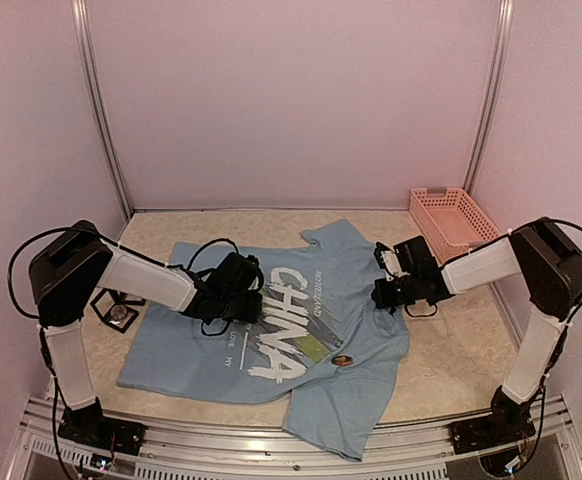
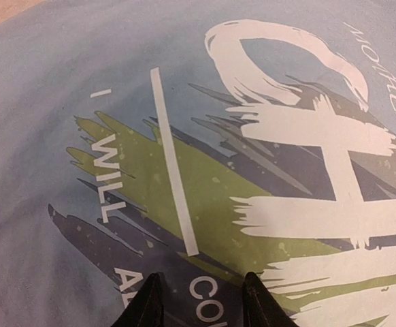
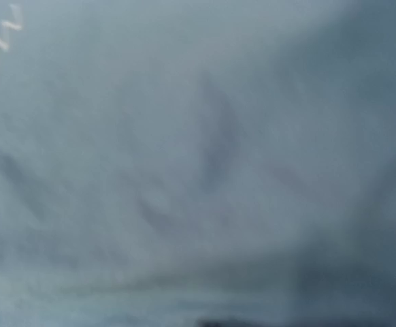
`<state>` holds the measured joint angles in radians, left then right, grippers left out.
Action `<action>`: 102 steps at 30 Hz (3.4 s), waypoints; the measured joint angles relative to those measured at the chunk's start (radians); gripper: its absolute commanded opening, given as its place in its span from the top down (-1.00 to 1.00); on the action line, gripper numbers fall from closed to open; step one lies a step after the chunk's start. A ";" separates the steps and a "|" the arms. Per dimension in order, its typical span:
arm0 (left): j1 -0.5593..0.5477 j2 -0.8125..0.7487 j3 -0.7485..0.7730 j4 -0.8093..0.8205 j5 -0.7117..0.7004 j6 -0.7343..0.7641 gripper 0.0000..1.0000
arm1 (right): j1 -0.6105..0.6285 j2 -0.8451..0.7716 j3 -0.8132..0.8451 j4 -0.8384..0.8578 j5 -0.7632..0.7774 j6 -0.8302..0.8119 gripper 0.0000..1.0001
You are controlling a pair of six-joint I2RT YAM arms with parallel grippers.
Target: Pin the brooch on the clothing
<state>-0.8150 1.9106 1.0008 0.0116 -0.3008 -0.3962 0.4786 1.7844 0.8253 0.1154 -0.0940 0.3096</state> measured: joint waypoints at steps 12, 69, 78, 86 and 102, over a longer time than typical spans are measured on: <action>0.187 0.092 0.080 0.137 -0.041 0.003 0.25 | -0.116 0.299 0.513 -0.212 0.014 -0.130 0.94; 0.701 -0.326 -0.349 -0.134 -0.268 -0.428 -0.40 | 0.144 -0.120 0.148 -0.147 -0.105 -0.291 0.01; 0.613 -0.348 -0.369 -0.111 -0.228 -0.368 -0.04 | 0.144 -0.120 0.148 -0.147 -0.105 -0.314 0.01; 0.584 -0.373 -0.375 -0.129 -0.192 -0.349 -0.27 | 0.144 -0.120 0.148 -0.147 -0.112 -0.322 0.01; 0.608 -0.277 -0.246 -0.204 -0.200 -0.284 -0.59 | 0.144 -0.120 0.148 -0.148 -0.119 -0.331 0.01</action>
<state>-0.2066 1.6341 0.7551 -0.1928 -0.5011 -0.6804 0.6228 1.6646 0.9730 -0.0322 -0.2134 -0.0212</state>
